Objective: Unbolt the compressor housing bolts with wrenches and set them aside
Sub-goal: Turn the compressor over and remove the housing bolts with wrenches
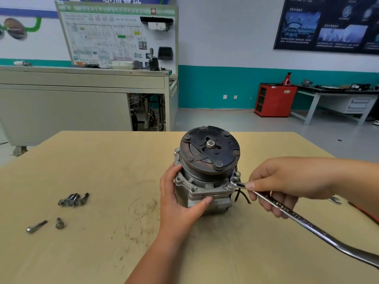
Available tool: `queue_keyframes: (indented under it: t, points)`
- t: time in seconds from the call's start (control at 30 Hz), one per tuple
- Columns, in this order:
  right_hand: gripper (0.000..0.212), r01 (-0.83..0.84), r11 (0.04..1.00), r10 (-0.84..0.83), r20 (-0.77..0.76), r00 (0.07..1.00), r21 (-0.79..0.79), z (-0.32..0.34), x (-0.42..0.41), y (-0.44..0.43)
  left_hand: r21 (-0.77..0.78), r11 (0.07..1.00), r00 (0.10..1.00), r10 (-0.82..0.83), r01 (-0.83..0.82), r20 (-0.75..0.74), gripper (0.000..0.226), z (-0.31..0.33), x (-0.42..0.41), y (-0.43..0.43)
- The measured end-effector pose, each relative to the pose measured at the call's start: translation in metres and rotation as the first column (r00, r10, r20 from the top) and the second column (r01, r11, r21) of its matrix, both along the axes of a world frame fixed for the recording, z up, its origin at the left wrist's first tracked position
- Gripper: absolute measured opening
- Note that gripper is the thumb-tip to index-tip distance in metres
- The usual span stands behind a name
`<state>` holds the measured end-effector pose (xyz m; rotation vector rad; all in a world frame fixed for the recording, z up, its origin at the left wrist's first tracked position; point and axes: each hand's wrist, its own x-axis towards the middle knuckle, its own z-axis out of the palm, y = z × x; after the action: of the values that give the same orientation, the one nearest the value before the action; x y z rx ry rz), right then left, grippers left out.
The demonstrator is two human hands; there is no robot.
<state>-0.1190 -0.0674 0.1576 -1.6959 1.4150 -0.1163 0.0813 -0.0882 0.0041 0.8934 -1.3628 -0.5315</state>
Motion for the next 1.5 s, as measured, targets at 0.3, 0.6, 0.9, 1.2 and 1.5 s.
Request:
queue_keyframes:
  t: [0.3, 0.6, 0.9, 1.2, 1.5]
  points:
    - [0.029, -0.142, 0.967, 0.079, -0.277, 0.958, -0.213, -0.002, 0.007, -0.001, -0.007, 1.000, 1.000, 0.000, 0.000, 0.002, 0.078, -0.002, 0.001, -0.001]
    - [0.023, -0.079, 0.991, 0.067, -0.105, 0.992, -0.111, 0.010, -0.007, -0.008, 0.002, 1.000, 1.000, 0.001, -0.001, 0.009, 0.078, -0.002, 0.001, -0.001]
    - [0.027, 0.180, 0.983, -0.180, 0.283, 0.942, 0.028, -0.019, 0.009, 0.011, -0.014, 1.000, 1.000, 0.006, -0.006, -0.002, 0.078, -0.001, 0.000, -0.002]
    - [0.027, 0.106, 0.992, -0.115, 0.149, 0.982, 0.069, -0.016, 0.011, 0.015, -0.003, 1.000, 1.000, -0.003, 0.003, 0.004, 0.078, -0.001, 0.000, -0.001]
    - [0.017, -0.380, 0.884, 0.201, -0.511, 0.836, -0.274, 0.015, -0.005, -0.026, -0.001, 1.000, 1.000, -0.009, 0.009, 0.015, 0.077, 0.000, 0.002, 0.000]
